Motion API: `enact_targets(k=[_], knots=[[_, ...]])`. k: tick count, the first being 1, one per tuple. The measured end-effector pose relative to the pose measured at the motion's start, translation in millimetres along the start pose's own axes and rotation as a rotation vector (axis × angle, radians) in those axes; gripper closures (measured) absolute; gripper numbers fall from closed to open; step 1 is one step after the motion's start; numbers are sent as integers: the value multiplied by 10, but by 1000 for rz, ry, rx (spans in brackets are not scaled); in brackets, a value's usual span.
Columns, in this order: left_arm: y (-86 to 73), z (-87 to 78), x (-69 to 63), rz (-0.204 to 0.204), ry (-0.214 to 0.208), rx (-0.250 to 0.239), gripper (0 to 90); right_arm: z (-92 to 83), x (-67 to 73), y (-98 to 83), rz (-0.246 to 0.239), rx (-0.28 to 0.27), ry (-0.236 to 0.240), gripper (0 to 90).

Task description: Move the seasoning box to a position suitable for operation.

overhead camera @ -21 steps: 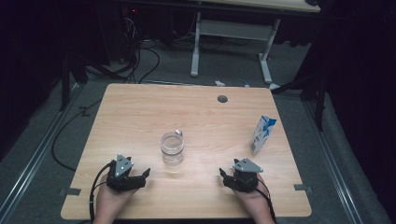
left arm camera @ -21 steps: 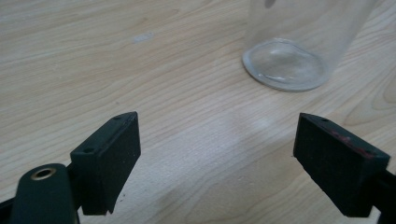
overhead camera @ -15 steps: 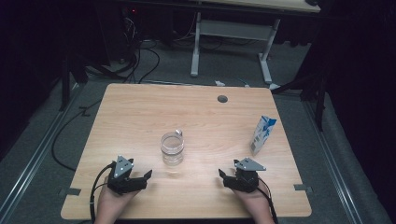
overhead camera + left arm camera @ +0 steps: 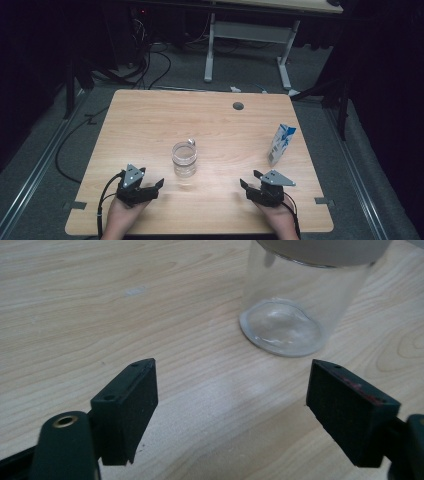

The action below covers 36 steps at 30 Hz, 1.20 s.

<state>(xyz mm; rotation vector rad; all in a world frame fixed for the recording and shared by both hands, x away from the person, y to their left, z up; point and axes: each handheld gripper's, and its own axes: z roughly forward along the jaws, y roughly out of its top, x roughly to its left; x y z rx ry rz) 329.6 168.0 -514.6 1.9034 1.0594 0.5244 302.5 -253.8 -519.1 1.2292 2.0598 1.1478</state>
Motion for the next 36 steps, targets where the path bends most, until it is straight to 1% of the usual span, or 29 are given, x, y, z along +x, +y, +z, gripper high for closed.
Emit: enact_targets(k=[1, 2, 3, 4, 5, 6, 8, 9, 10, 11, 12, 13, 14, 15, 16, 18, 19, 20, 21, 22, 23, 24, 27, 29, 31, 32, 36], knots=[[13, 18, 14, 6, -2, -16, 310, -11, -12, -29, -9, 12, -14, 375], [13, 18, 14, 6, -2, -16, 357, -19, -19, -43, -5, 12, -20, 381], [18, 42, 39, -1, -15, -18, 390, -25, -31, -52, -5, 10, -27, 387], [18, 57, 52, -11, -33, -12, 401, -31, -42, -54, 6, 12, -29, 394], [14, 73, 54, -13, -37, -1, 415, -34, -53, -51, 18, 8, -28, 401], [12, 79, 51, -4, -31, 7, 445, -38, -64, -44, 23, 3, -29, 404], [-3, 77, 33, 0, -37, 5, 493, -45, -73, -33, 29, -9, -32, 409], [-5, 72, 24, 11, -30, 3, 517, -45, -73, -31, 31, -10, -30, 410], [-5, 72, 24, 11, -30, 3, 532, -41, -72, -30, 31, -11, -26, 410], [-9, 40, 4, 36, -3, -30, 559, -36, -70, -29, 29, -9, -24, 411], [-3, 20, 3, 26, 4, -53, 582, -29, -61, -31, 32, -6, -18, 411], [-3, 20, 3, 26, 4, -53, 599, -17, -54, -33, 27, -6, -10, 411], [41, 9, 42, -71, -30, -53, 605, -4, -48, -37, 20, -3, -5, 411], [56, 13, 54, -88, -28, -62, 606, 7, -37, -39, 20, 3, -1, 410], [67, 24, 57, -86, -23, -75, 623, 17, -30, -40, 16, 5, 2, 411], [96, 56, 57, -104, -37, -85, 625, 29, -26, -34, 15, 10, 7, 412], [113, 72, 56, -112, -39, -75, 626, 31, -26, -28, 18, 10, 10, 411], [130, 87, 49, -103, -33, -68, 631, 32, -27, -20, 18, 5, 12, 411], [145, 97, 41, -80, -18, -65, 631, 31, -26, -14, 20, 3, 14, 411], [165, 111, 30, -66, -2, -57, 631, 31, -29, -6, 15, 1, 15, 411], [188, 125, 24, -59, -2, -47, 636, 31, -29, 0, 17, -2, 18, 410], [209, 133, 19, -60, -8, -44, 637, 33, -29, 5, 17, -4, 21, 409], [280, 161, -1, -43, -4, -33, 667, 33, -32, 15, 14, -8, 28, 411], [318, 186, -7, -41, -2, -40, 695, 28, -34, 17, 18, -9, 31, 411], [349, 209, -2, -43, 0, -49, 742, 27, -36, 16, 24, -8, 34, 410], [363, 222, 4, -52, -7, -53, 760, 25, -37, 16, 22, -7, 34, 410], [407, 253, 8, -61, -14, -57, 841, 20, -36, 15, 25, -6, 35, 410]])
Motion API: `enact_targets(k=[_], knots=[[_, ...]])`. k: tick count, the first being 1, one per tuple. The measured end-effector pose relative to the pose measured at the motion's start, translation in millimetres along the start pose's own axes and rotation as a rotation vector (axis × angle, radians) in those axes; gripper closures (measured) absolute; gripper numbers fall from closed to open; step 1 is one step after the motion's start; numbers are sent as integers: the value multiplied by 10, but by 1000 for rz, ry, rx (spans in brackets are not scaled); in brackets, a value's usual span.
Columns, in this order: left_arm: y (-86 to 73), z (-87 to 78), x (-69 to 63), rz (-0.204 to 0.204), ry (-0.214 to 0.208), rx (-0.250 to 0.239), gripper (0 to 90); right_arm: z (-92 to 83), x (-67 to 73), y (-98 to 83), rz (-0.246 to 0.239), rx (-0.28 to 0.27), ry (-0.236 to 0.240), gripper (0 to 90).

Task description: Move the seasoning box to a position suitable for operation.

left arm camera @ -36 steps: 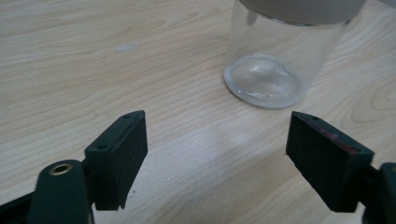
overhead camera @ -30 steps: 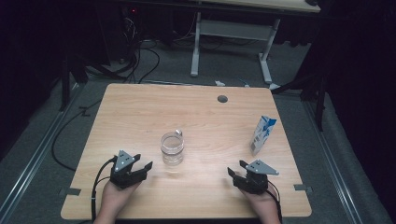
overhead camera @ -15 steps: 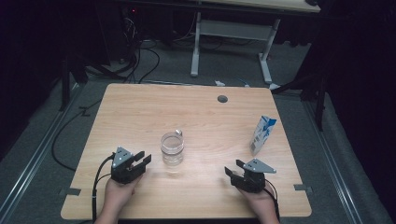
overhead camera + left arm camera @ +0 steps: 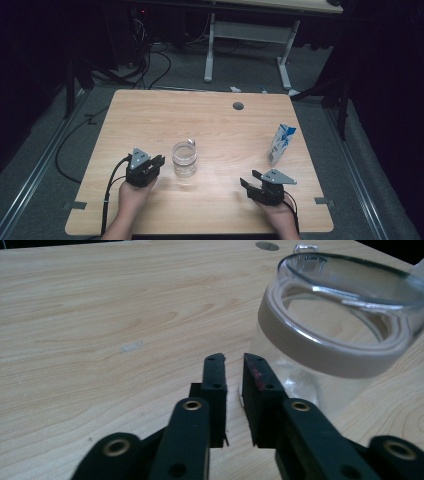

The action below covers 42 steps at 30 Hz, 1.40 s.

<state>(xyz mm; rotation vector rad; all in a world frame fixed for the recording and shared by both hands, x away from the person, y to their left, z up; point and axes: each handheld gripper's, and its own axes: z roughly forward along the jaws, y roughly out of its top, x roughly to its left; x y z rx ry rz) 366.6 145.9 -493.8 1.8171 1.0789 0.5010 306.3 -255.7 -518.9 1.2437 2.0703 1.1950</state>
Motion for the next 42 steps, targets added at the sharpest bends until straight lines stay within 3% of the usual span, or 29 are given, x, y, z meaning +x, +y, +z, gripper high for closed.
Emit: enact_targets(k=[4, 9, 20, 34, 42], knots=[[44, 50, -23, 7, -3, -12, 896, -1, -12, -4, 0, 0, -4, 409], [104, 96, -30, 7, -7, -30, 898, -2, -14, -8, 7, 3, -6, 403], [150, 188, -61, 28, -21, -21, 898, 2, -15, -11, 10, 4, -6, 400], [40, 76, -192, 27, -28, -50, 898, -7, -3, -1, -1, 0, -6, 402], [-24, 17, -353, 46, -61, -57, 898, -21, 18, 6, -6, -4, -6, 403]])
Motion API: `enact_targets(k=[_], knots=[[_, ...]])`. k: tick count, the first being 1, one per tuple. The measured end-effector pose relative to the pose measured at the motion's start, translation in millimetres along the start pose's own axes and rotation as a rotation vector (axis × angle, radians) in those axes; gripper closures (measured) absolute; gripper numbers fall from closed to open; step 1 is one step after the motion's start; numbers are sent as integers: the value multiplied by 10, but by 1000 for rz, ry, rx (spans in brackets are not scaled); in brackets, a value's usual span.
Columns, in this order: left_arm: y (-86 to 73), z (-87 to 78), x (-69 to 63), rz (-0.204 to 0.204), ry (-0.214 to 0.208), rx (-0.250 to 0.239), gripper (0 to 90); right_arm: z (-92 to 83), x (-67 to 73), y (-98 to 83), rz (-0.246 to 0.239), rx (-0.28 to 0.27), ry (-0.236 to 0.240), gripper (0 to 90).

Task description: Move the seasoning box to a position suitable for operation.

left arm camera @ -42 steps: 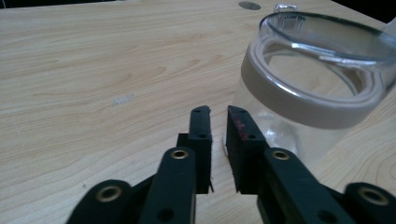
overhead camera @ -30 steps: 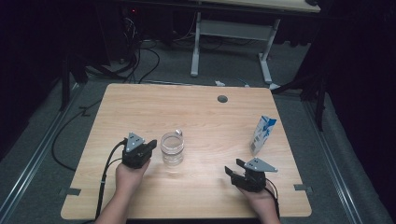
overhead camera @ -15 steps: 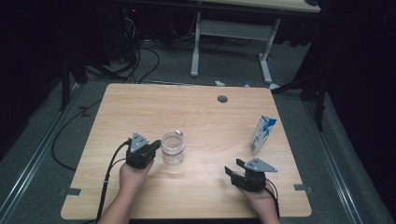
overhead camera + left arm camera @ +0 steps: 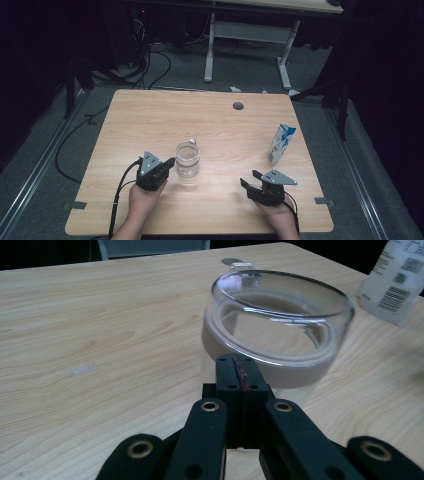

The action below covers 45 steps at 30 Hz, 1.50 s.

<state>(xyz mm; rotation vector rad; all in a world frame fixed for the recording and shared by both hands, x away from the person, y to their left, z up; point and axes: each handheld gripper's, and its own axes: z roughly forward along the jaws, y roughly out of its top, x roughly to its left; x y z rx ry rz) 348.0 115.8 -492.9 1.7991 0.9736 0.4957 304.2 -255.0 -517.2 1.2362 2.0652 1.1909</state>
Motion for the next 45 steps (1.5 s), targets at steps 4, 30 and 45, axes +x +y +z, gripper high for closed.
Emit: enact_targets(k=[4, 30, 45], knots=[[-21, -11, -76, 5, -27, 0, 898, 1, -4, 1, -2, 0, -1, 403], [156, 345, 206, 3, 28, 6, 900, -8, 1, -9, -5, 4, -6, 404], [48, 216, -86, 31, -10, -12, 900, 2, -5, -11, -8, 5, -7, 404]])
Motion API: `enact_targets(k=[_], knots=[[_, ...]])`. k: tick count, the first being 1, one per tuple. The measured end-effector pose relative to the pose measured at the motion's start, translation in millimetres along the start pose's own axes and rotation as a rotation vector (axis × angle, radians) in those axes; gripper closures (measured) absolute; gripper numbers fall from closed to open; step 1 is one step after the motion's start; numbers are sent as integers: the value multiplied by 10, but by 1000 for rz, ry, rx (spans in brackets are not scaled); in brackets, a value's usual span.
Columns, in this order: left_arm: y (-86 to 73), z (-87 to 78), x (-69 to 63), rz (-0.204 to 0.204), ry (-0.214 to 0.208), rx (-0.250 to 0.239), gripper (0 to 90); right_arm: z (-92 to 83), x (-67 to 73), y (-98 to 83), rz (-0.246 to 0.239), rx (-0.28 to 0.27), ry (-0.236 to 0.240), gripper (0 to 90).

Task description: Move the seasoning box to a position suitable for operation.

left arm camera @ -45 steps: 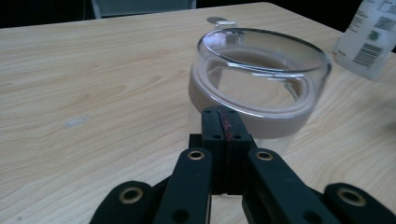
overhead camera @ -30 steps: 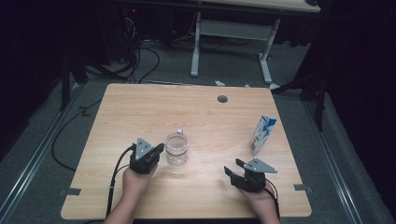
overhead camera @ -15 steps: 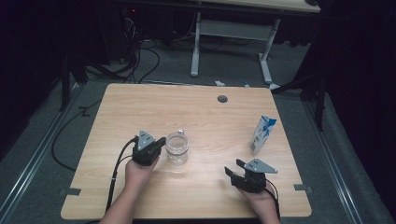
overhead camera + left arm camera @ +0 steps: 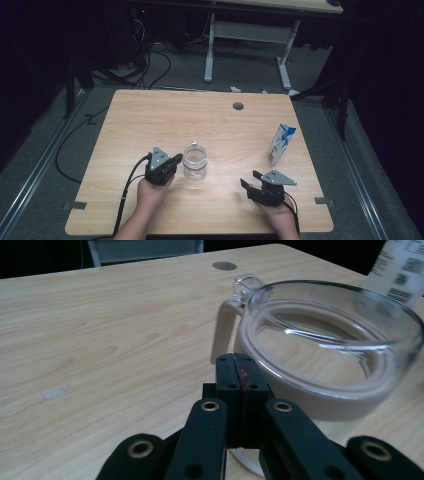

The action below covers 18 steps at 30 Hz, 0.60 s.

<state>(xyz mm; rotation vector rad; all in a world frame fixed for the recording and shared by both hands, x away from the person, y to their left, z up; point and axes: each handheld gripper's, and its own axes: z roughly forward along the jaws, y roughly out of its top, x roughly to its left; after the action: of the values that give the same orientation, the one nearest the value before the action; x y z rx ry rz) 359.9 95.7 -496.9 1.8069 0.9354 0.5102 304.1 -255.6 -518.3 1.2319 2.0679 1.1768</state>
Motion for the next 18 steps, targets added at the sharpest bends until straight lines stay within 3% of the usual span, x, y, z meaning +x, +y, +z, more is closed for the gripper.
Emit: enact_targets(k=[7, 8, 12, 18], knots=[[-72, -106, -223, 7, -41, -14, 900, -7, -1, 6, 1, -2, 0, 404], [-67, -114, -249, 21, -23, -21, 899, -8, -1, 7, 1, -2, 1, 404], [-18, -15, -156, -6, 10, -13, 899, -9, 6, 11, -3, -3, 2, 404], [-1, 60, -139, -9, 2, -1, 900, -11, 17, 7, -7, 6, 4, 441]])
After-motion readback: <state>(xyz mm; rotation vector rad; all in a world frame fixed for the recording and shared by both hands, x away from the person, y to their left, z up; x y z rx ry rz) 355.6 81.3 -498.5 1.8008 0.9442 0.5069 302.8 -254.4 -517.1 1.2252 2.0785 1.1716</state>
